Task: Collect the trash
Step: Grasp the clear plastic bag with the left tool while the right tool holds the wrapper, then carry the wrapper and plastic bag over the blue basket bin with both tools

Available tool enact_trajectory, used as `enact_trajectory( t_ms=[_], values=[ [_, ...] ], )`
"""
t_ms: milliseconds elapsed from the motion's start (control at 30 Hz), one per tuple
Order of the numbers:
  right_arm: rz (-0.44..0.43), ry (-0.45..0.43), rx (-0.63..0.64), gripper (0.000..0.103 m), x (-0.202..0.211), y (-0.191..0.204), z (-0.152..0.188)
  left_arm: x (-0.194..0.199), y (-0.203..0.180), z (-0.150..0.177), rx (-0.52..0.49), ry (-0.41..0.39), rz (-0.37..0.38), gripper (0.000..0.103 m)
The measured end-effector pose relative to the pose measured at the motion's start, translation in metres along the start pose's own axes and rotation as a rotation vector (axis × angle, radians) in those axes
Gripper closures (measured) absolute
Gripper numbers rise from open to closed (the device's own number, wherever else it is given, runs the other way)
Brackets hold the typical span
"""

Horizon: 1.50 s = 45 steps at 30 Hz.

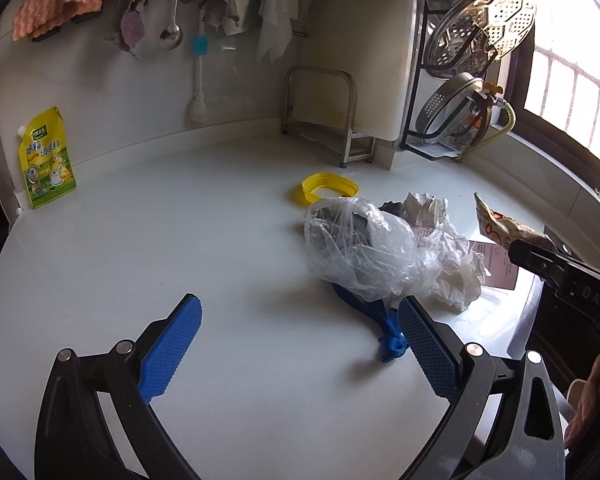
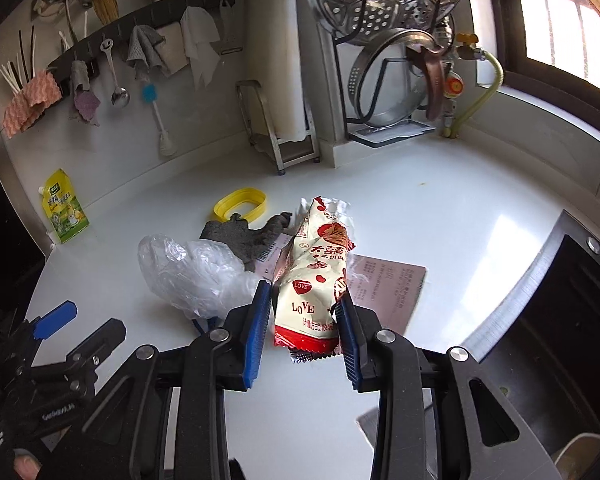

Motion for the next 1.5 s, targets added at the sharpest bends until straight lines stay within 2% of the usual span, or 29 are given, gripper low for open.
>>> enact_trajectory(
  t_ms=[200,400,667,967,1033,1067,1233,1300,1400,1500],
  values=[
    [0.053,-0.030,-0.043,0.071,0.025,-0.033,0.017,-0.016,-0.022,-0.009,0.004,0.009,-0.004,0.006],
    [0.050,-0.058,-0.092,0.071,0.044,-0.053,0.028,-0.035,-0.036,-0.018,0.002,0.033,-0.030,0.006],
    [0.034,-0.079,-0.116,0.071,0.051,-0.062,0.029,-0.055,-0.048,-0.026,0.002,0.052,-0.062,0.006],
    [0.013,-0.090,-0.122,0.071,0.054,-0.064,0.030,-0.079,-0.059,-0.030,-0.047,0.076,-0.143,0.008],
    [0.012,-0.091,-0.120,0.071,0.054,-0.064,0.030,-0.079,-0.059,-0.031,-0.051,0.071,-0.152,0.016],
    [0.012,-0.091,-0.119,0.071,0.054,-0.063,0.030,-0.080,-0.060,-0.031,-0.056,0.073,-0.151,0.026],
    [0.009,-0.091,-0.109,0.071,0.054,-0.061,0.030,-0.080,-0.065,-0.028,-0.070,0.079,-0.118,0.053],
    [0.008,-0.091,-0.108,0.071,0.054,-0.060,0.031,-0.079,-0.066,-0.028,-0.067,0.081,-0.097,0.068],
    [0.003,-0.091,-0.109,0.071,0.054,-0.060,0.030,-0.076,-0.066,-0.028,-0.072,0.082,-0.081,0.081],
    [-0.001,-0.089,-0.105,0.071,0.053,-0.058,0.031,-0.065,-0.064,-0.032,-0.072,0.060,-0.067,0.084]
  ],
)
Point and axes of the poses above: each gripper's, at about its wrist camera, not at the fingertips, and x roughly against the way its jaws point, y to its left, z to its underside, the point moved 3 cm from there along -x, roughly the way its jaws point, and after that the axes turned 3 degrees about -y, right-handed, at the moved point
